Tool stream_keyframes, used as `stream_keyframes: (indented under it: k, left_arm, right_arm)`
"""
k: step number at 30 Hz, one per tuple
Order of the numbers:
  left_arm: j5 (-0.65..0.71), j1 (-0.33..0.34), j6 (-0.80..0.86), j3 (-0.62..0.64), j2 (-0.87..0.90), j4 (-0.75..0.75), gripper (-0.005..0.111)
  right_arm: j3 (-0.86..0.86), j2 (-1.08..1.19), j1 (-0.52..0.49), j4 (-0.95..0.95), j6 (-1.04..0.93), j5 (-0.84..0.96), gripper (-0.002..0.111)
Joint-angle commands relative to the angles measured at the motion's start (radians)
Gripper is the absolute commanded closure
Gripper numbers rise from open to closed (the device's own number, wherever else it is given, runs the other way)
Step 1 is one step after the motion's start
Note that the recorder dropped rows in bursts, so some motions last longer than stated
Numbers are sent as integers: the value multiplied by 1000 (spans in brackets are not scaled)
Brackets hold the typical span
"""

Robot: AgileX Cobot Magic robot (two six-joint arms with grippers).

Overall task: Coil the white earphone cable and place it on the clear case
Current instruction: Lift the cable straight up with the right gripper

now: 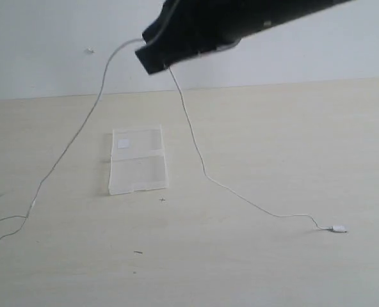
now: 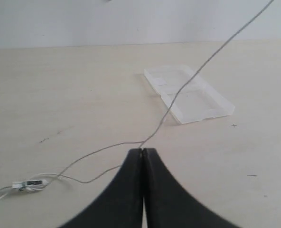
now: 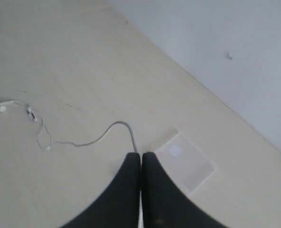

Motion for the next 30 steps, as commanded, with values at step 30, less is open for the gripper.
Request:
stream_keyframes:
  k: [30]
  left_arm:
    - [-5,2,1,0,-4,-3,107]
  right_arm:
    - [-575,-27,3,-9,101,306,108]
